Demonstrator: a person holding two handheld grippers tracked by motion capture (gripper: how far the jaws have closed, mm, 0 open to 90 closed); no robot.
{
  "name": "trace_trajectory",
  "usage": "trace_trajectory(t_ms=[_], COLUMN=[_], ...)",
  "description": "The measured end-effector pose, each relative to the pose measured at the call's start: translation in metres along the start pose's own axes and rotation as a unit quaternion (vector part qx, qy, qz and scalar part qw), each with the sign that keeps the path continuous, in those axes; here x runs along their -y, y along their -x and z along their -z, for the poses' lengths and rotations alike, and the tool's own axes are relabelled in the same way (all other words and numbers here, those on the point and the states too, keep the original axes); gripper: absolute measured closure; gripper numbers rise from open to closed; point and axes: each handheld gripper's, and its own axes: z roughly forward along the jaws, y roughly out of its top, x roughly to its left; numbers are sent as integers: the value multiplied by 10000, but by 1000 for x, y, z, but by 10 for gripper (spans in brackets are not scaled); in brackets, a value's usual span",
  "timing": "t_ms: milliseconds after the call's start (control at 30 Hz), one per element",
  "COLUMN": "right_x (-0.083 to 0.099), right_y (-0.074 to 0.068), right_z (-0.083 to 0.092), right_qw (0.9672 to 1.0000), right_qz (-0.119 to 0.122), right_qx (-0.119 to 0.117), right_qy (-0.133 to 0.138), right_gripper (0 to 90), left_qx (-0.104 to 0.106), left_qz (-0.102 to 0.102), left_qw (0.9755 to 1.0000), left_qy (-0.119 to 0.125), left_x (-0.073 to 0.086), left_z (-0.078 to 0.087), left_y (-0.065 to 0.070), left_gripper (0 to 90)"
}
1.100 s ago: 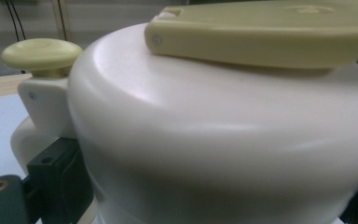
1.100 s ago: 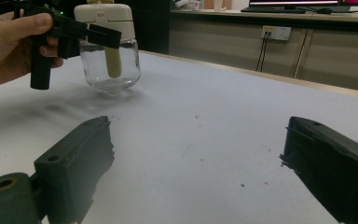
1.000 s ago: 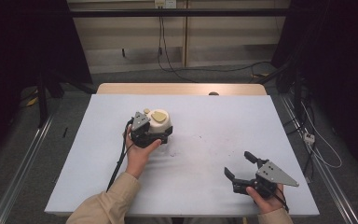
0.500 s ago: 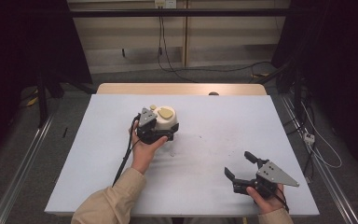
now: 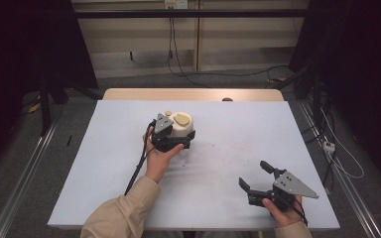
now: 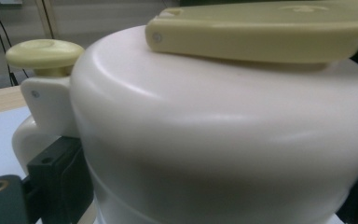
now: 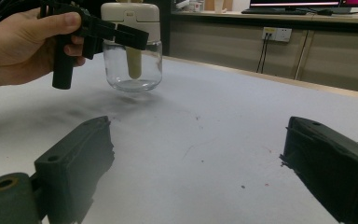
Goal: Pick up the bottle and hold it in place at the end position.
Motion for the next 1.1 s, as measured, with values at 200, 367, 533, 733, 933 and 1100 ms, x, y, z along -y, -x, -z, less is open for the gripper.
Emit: trace_trajectory(t_ms=[200, 367, 533, 733, 933, 1100], right_x=[0, 0, 0, 0, 0, 0], right_y=[0, 0, 0, 0, 0, 0], right_z=[0, 0, 0, 0, 0, 0], right_qw=[10000, 10000, 10000, 10000, 10000, 10000], right_qz=[33, 33, 3, 2, 0, 6], right_qx=[-13, -17, -10, -13, -12, -22], right_qy=[-7, -4, -3, -2, 2, 6], right_gripper=[75, 75, 75, 75, 75, 75], left_qx=[-15, -30, 2, 5, 36, 80], left_qz=[28, 39, 52, 12, 6, -1], left_qw=[10000, 10000, 10000, 10000, 10000, 10000], left_qy=[-35, -52, -36, -66, -47, -53], left_x=[2, 4, 5, 6, 6, 6], left_z=[-5, -7, -9, -12, -14, -18], left_y=[2, 3, 4, 6, 9, 13], left_gripper=[57, 57, 57, 57, 57, 57])
